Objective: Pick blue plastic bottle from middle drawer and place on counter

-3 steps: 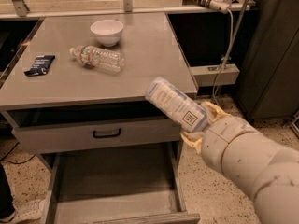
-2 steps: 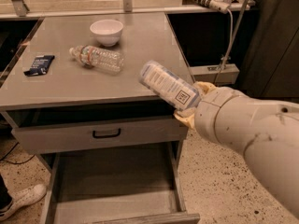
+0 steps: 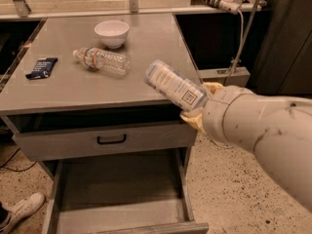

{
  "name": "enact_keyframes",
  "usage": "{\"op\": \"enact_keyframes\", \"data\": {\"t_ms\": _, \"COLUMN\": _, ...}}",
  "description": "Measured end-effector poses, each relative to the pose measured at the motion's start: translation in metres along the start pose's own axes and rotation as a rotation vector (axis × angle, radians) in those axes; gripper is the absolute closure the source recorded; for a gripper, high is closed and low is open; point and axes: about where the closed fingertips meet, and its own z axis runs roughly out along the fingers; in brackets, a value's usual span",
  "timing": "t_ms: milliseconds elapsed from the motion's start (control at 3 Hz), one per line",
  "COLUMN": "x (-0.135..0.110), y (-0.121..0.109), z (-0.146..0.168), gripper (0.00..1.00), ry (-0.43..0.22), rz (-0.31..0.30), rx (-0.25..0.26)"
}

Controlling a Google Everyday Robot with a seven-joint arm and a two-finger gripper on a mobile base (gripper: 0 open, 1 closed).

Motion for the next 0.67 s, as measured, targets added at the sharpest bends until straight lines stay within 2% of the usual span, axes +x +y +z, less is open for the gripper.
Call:
{"op": "enact_keyframes", "data": {"t_ms": 333, "x": -0.018, "y": -0.007, "z": 0.018, "gripper": 1.0, "ry": -0.023, "rz": -0.001, "rx": -0.049}}
{"op": "enact_keyframes", "data": {"t_ms": 667, "x": -0.05, "y": -0.018, "z": 0.053, "gripper": 1.0, "ry": -0.026, "rz": -0.044, "rx": -0.141}}
